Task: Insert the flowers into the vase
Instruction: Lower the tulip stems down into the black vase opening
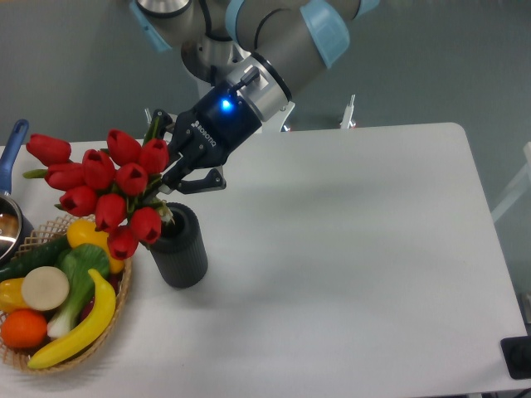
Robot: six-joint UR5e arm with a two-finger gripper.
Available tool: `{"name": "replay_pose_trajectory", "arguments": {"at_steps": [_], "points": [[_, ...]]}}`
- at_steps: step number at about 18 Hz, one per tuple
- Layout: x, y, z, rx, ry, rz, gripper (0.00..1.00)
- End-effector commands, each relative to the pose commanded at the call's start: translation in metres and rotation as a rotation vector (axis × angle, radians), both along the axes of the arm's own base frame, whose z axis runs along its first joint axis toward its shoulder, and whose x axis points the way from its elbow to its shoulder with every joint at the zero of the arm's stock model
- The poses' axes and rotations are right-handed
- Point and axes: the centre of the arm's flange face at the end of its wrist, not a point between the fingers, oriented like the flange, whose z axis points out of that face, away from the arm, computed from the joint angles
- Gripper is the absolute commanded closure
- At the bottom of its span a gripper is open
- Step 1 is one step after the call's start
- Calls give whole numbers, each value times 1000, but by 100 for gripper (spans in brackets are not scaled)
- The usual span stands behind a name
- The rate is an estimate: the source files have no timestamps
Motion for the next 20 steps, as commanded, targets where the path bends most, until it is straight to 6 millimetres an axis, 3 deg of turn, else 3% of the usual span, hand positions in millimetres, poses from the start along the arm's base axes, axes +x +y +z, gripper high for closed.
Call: {"name": "replay_pose_trajectory", "arguments": {"at_steps": [2, 6, 8, 12, 16, 20], "points": [[0, 1, -27, -3, 7, -22, 100], [2, 0, -47, -8, 9, -37, 96], [-1, 2, -58, -14, 3, -41, 85], [-2, 4, -88, -23, 2, -61, 79], [1, -2, -102, -29, -5, -63, 76], [6, -13, -116, -52, -32, -51, 62]]}}
